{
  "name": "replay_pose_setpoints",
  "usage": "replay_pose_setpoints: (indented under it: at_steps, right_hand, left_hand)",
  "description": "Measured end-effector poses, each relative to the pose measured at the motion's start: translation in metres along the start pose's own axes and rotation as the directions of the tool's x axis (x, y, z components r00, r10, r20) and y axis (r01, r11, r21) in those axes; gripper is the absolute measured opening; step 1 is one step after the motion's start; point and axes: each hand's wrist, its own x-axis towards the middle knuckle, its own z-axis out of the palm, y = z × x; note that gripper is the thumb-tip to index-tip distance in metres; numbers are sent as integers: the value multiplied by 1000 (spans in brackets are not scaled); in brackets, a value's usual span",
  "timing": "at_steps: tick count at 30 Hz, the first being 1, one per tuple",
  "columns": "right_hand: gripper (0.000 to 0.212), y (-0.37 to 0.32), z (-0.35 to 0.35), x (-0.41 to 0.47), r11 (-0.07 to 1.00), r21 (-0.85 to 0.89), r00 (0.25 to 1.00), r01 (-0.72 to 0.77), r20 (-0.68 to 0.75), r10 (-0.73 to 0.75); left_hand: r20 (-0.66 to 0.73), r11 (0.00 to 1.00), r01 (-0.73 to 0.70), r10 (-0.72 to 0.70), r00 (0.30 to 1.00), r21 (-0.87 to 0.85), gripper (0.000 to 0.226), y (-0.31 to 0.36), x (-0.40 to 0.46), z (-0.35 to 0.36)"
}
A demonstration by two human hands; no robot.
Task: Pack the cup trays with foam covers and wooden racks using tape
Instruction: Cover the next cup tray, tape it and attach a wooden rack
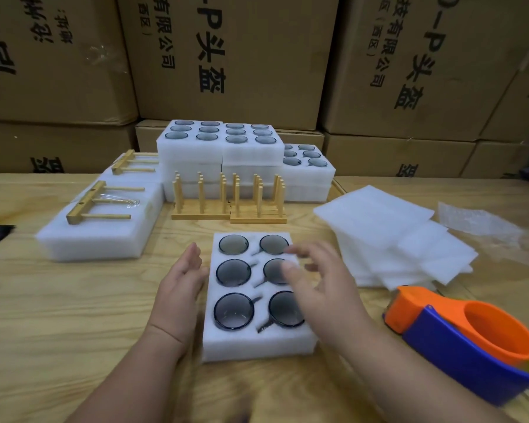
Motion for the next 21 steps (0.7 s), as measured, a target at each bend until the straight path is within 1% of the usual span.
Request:
replay_pose_setpoints:
  at_steps: [1, 2, 3, 4, 5, 7, 10, 11, 13, 16, 18, 21]
  right_hand:
    - [23, 9, 1, 5, 978, 170, 992, -119, -23, 125]
    - [26, 18, 5, 8, 905, 350, 967, -243, 20, 252]
    - [32, 27, 10, 9, 800, 488, 932, -350, 99, 348]
    - [38, 35, 13, 8, 721, 561, 908, -406, 159, 387]
    - [43, 41, 17, 7, 692, 593, 907, -411, 189, 377]
    - [38, 50, 21, 8, 679, 636, 927, -367, 190, 323]
    - [41, 55, 20, 10, 619, 687, 913, -381, 175, 368]
    - [37, 56, 19, 10, 605, 699, 912, -380, 172, 374]
    - [27, 57, 19, 10, 611, 704, 912, -363, 136, 386]
    - [24, 55, 20, 10, 630, 692, 907, -352, 87, 411]
    - [21, 56, 23, 8, 638, 679, 901, -363, 82, 426]
    - [26, 56, 24, 6, 653, 649, 890, -389, 82, 448]
  left_hand:
    - [3, 1000, 2, -2, 1000, 5, 77, 0, 1, -1]
    - [12, 1000, 0, 0, 1000, 20, 75, -1, 1, 0]
    - [30, 999, -3, 1, 1000, 42, 71, -2, 0, 1]
    - [56, 998, -4, 1, 998, 59, 67, -2, -1, 3]
    - [84, 998, -3, -3, 996, 67, 65, -2, -3, 5]
    - [90, 996, 2, -10, 996, 87, 61, 0, -6, 8]
    - [5, 995, 14, -15, 1000, 100, 50, 5, -8, 9]
    - [-12, 996, 14, -13, 1000, 93, 46, 6, -9, 9]
    - [-35, 997, 5, -3, 999, 75, 38, 7, -10, 11]
    - [-55, 999, -26, 29, 998, 46, 36, 7, -14, 10]
    - [-74, 998, -36, 40, 996, 59, 33, 8, -17, 11]
    - [-97, 997, -33, 40, 994, 73, 31, 7, -21, 12]
